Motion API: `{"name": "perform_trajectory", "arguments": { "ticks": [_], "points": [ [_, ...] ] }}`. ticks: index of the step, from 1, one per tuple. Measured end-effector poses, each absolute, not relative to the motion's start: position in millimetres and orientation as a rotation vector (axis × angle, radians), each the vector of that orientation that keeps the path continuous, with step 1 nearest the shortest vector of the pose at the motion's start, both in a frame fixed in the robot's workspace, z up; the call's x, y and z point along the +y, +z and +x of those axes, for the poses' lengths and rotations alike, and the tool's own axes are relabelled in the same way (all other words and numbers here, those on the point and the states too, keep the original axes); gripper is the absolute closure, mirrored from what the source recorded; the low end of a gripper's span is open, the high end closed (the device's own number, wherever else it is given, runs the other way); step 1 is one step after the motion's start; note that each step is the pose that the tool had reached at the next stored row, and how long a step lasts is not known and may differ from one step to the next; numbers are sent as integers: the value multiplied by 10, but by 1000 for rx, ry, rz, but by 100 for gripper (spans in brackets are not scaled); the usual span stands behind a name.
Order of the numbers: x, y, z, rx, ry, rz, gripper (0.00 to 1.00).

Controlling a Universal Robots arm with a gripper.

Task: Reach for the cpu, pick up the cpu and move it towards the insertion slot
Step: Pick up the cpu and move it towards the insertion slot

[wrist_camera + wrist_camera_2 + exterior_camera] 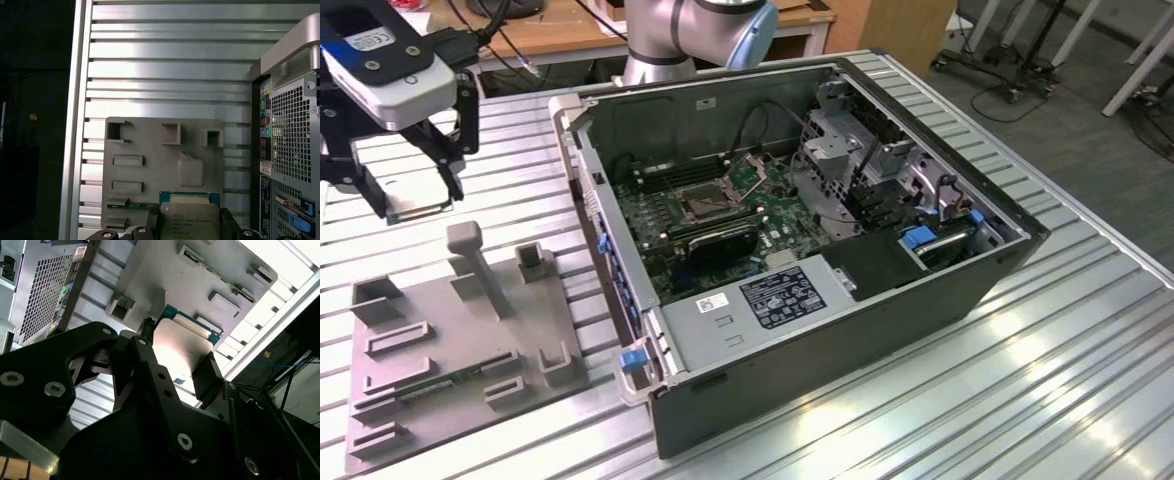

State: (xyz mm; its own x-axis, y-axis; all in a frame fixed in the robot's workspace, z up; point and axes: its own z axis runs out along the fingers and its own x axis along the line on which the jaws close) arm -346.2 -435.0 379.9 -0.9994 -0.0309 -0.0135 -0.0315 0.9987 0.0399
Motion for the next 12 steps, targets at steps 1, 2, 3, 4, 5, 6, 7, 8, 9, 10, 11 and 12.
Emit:
{"name": "perform_trajectory", "arguments": {
  "ticks": [1, 2, 3, 4, 5, 6, 7, 8, 9, 10, 11, 12],
  "points": [
    [-4350, 3798, -3453, 3128, 63, -49, 45],
    [-4350, 3799, -3443, 3128, 63, -49, 45],
    [-4350, 3798, -3433, 3128, 63, -49, 45],
    [-4350, 3798, -3426, 3128, 63, -49, 45],
    [-4350, 3798, -3419, 3128, 63, -49, 45],
    [-4350, 3798, -3411, 3128, 63, -49, 45],
    [-4350, 3798, -3400, 3128, 63, -49, 45],
    [-4350, 3798, -3389, 3128, 63, -49, 45],
    [-4350, 3799, -3378, 3128, 63, -49, 45],
    [-4350, 3798, -3366, 3128, 63, -49, 45],
    [-4350, 3798, -3354, 3128, 63, -49, 45],
    [-4350, 3798, -3342, 3128, 63, -49, 45]
  ]
}}
